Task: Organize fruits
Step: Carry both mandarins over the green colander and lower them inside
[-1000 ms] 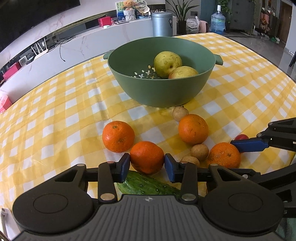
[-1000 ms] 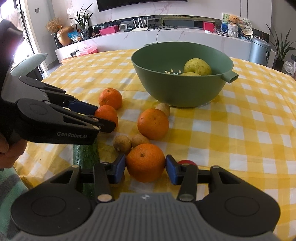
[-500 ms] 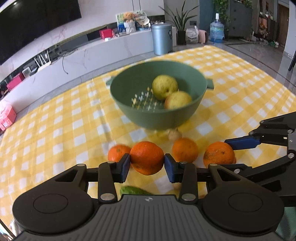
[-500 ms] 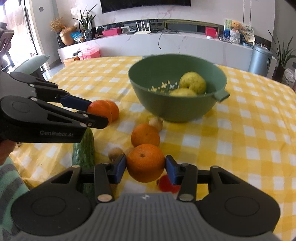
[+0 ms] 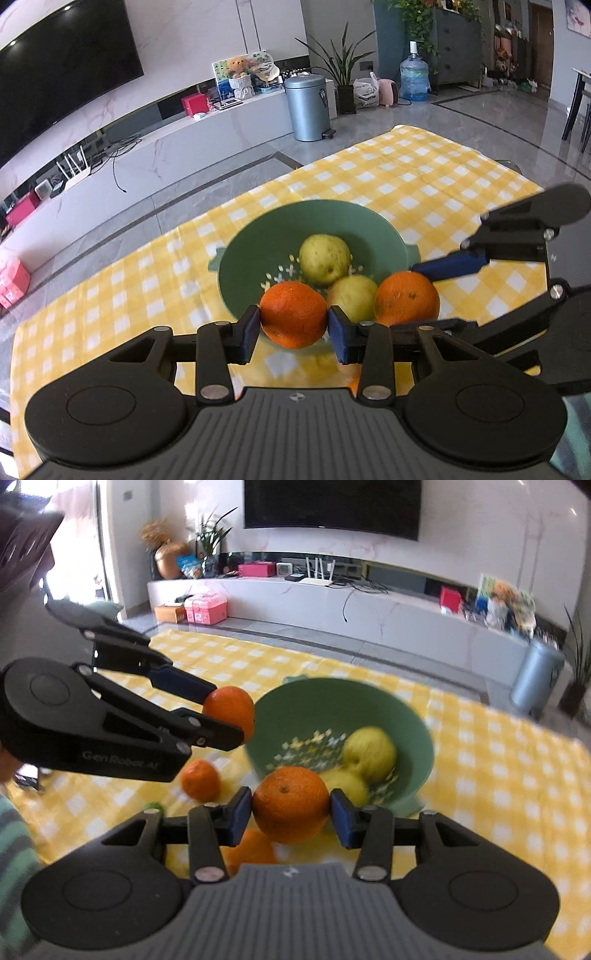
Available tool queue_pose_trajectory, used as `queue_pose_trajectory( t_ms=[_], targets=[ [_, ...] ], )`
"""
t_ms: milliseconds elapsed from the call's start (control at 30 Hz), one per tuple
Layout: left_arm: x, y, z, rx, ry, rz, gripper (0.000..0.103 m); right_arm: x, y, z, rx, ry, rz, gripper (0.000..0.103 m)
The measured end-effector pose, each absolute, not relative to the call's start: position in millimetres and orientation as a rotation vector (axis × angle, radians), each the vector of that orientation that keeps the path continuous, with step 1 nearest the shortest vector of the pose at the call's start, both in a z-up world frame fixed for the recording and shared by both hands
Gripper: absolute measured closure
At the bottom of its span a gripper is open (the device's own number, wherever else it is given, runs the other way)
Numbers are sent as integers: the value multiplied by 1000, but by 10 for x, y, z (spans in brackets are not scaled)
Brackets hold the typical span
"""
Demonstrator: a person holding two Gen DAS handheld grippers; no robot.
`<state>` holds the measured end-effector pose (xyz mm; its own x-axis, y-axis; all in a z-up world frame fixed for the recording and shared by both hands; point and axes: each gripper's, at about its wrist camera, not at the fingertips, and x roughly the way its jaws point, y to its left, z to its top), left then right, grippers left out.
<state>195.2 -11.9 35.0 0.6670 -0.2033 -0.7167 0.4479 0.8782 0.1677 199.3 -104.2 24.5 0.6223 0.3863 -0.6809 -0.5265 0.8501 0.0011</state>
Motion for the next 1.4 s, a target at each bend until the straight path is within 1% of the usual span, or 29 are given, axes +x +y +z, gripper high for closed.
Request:
queue_pose_trajectory(
  t_ms=[100,300,433,733,967,1167,1400],
  targets=[
    [2127,-148,298,350,775,-377,58,2195,-1082,241,-243,745,529,59],
    [2393,-258,60,396,845,-403,58,2550,-1183,150,-215,808,561,59],
    [2517,-321,-89,445,913,-453,58,2675,-1176,86,-231,830,606,59],
    [2670,-340,-328,472,989,-438,58,2814,-1200,-17,-289,864,646,59],
    [2734,-378,-407,468,1015,-399,57,2862,-1246,-15,-286,862,651,59],
    [2737,-316,-446,392,1002,-379,57,2881,-1215,0,-302,859,643,59],
    [2606,-314,-349,446,930,-362,47,2875,-1084,28,-372,847,662,59]
  ],
)
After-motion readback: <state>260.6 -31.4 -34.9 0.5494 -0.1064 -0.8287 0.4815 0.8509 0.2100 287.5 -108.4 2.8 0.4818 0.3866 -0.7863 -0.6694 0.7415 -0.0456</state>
